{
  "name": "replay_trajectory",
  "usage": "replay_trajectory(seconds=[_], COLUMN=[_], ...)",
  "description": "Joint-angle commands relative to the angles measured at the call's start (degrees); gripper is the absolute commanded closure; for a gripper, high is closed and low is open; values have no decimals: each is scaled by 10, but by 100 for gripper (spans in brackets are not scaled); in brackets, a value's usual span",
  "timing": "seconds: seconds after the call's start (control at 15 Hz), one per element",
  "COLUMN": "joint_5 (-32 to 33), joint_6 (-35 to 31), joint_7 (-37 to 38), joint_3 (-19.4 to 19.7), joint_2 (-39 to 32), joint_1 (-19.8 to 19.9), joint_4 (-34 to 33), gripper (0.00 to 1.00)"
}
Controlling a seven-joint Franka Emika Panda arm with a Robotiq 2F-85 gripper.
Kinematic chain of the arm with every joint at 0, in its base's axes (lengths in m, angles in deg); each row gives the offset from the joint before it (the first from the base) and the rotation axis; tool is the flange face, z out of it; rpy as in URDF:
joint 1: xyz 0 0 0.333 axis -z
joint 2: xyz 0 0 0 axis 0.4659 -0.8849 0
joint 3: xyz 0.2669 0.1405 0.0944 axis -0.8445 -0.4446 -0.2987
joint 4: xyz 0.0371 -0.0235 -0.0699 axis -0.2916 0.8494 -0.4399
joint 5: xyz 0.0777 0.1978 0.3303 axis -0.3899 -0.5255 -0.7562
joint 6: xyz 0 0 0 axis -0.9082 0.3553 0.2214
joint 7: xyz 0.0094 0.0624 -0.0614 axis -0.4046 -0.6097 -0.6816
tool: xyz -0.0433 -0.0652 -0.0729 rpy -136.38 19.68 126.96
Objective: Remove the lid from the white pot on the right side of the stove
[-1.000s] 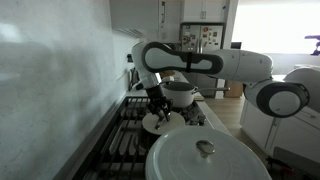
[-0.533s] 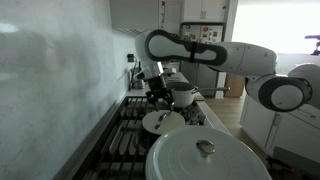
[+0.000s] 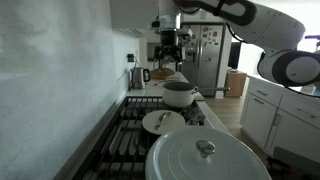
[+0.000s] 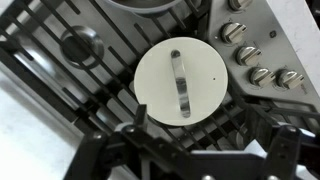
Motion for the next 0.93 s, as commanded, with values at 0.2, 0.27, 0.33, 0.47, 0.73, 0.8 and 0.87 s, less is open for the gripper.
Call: replay_trajectory(seconds=[0.2, 0.27, 0.33, 0.47, 0.73, 0.8, 0.87], joint_5=[4, 8, 11, 7, 10, 11, 11], joint_6=[56, 64, 74, 62, 71, 71, 71], joint_7=[112, 130, 145, 130, 142, 142, 142], joint_3=[21, 25, 28, 21, 25, 25, 25], joint_2=[113, 122, 132, 129, 138, 138, 138], joint_1=[32, 34, 36, 41, 43, 43, 43], joint_4=[13, 14, 17, 20, 22, 24, 25], gripper=[0, 0, 0, 0, 0, 0, 0])
